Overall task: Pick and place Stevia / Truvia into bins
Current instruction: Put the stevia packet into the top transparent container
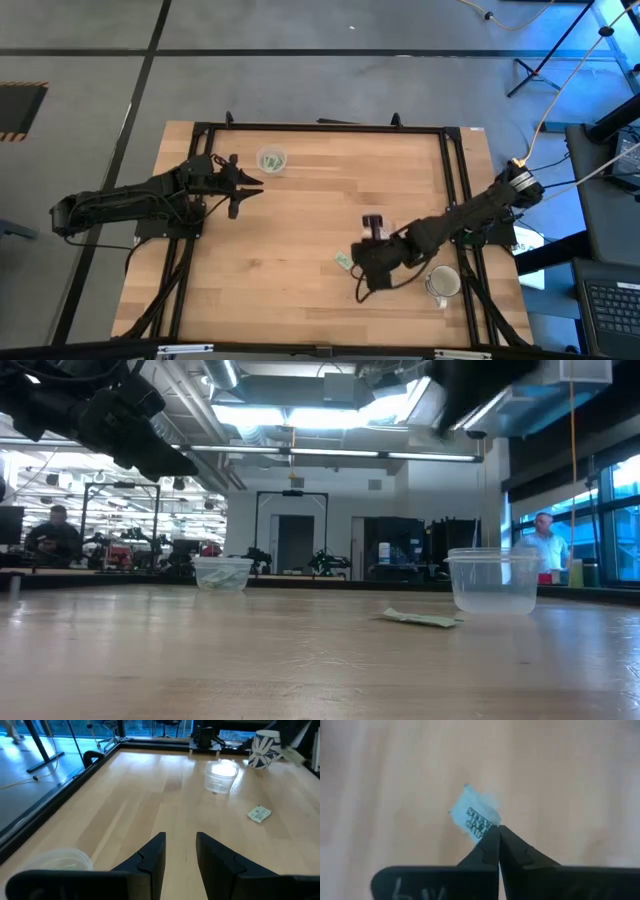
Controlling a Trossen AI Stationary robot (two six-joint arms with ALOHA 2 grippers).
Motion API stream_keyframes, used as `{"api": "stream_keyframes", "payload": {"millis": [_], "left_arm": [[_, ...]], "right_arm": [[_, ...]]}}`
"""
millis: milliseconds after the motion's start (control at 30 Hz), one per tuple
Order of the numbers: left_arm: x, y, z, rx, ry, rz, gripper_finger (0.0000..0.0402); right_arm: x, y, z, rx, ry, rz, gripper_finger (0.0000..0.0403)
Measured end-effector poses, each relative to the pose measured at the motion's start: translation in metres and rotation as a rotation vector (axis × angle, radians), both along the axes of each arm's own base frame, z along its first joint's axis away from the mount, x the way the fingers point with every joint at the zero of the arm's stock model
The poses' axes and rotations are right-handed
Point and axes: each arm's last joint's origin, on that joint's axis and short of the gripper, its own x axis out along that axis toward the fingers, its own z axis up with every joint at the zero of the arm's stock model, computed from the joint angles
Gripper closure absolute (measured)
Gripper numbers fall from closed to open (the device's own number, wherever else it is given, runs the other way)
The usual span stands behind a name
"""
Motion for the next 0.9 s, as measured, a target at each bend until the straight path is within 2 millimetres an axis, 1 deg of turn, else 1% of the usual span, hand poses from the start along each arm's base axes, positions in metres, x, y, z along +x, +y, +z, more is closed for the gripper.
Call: {"api": "stream_keyframes", "payload": {"millis": [100, 233, 333, 467, 600, 733, 900], "left_arm": [[0.000, -0.001, 0.000, -0.006, -0.008, -0.045, 0.0299], [0.003, -0.005, 0.002, -0.004, -0.026, -0.139, 0.0299], [0.006, -0.006, 0.004, 0.034, -0.050, -0.154, 0.0299], [0.009, -0.008, 0.005, 0.035, -0.071, -0.179, 0.0299], [0.011, -0.011, 0.007, 0.041, -0.090, -0.202, 0.0299], [0.011, -0.013, 0.007, 0.039, -0.090, -0.220, 0.0299], [0.012, -0.015, 0.008, 0.042, -0.095, -0.227, 0.0299]], "right_arm": [[0.011, -0.013, 0.013, -0.105, -0.104, -0.047, 0.0401], [0.030, -0.034, 0.018, -0.183, -0.198, -0.096, 0.0401], [0.049, -0.049, 0.013, -0.228, -0.260, -0.082, 0.0401], [0.079, -0.066, 0.005, -0.318, -0.359, -0.051, 0.0401], [0.106, -0.083, -0.002, -0.345, -0.506, -0.089, 0.0401], [0.124, -0.098, -0.014, -0.370, -0.578, -0.124, 0.0401], [0.137, -0.108, -0.030, -0.377, -0.632, -0.158, 0.0401]]}}
